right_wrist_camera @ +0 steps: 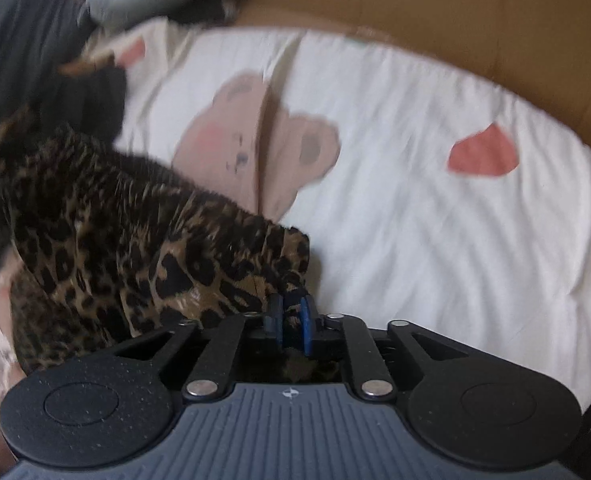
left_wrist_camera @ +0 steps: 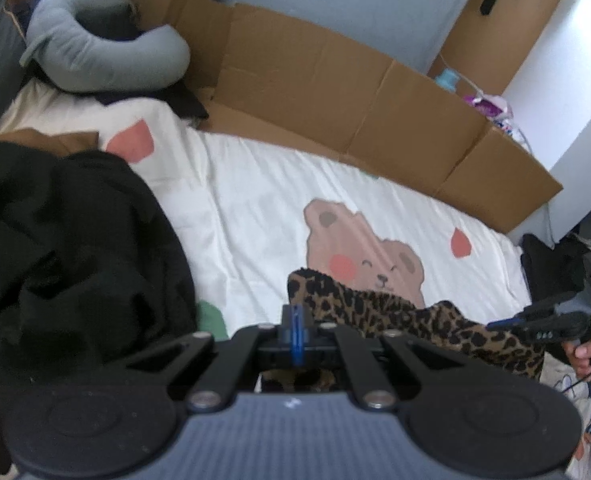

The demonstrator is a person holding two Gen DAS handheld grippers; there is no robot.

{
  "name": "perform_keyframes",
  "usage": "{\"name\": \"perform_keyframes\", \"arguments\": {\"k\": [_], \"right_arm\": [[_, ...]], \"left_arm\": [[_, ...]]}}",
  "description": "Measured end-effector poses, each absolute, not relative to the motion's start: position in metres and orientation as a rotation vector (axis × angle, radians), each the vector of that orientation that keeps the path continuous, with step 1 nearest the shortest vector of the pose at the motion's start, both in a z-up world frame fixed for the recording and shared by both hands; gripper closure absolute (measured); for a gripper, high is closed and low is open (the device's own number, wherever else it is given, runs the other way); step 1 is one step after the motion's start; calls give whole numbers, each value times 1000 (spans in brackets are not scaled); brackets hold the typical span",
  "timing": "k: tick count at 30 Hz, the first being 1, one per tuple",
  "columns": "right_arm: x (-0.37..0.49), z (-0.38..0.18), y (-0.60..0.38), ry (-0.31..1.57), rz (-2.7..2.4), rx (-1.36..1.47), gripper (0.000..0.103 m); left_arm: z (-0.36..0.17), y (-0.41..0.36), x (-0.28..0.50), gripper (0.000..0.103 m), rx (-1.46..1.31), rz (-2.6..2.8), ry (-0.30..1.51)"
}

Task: Fold clothes
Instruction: 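Lift the waistband with both tools, stretching it between them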

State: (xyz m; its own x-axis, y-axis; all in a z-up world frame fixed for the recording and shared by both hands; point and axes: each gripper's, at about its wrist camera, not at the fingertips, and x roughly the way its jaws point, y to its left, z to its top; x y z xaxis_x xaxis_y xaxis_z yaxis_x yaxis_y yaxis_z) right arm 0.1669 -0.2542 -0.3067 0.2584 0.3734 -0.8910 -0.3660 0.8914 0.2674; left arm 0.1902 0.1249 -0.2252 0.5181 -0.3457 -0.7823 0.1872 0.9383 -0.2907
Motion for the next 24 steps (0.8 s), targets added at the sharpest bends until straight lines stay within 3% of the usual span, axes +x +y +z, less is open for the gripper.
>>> {"name": "perform_keyframes", "arguments": {"k": [2, 4, 6, 14, 17, 20, 22, 24], "right_arm": [[167, -314, -249, 1234, 494, -5, 81], [171, -315, -249, 1231, 483, -12, 60], [178, -319, -250, 1240, 484, -5, 53], [191, -350, -231, 1317, 542, -25, 52], [188, -351, -221, 1298, 557, -76, 56], [184, -349, -213, 1279, 570, -133, 70], [183, -346, -212, 1270, 574, -158, 89], [183, -340, -218, 1253, 567, -136, 91]], "left_arm": [[-228, 125, 189, 103, -177, -323, 985], [-230, 126, 189, 102, -177, -322, 990], [-230, 126, 189, 102, -179, -321, 991], [-234, 129, 190, 102, -189, -322, 997], [-237, 128, 192, 102, -175, -320, 1010], [-240, 126, 194, 102, -158, -319, 1022], [-241, 125, 196, 102, -147, -318, 1030], [-242, 124, 198, 102, -130, -320, 1037]]}}
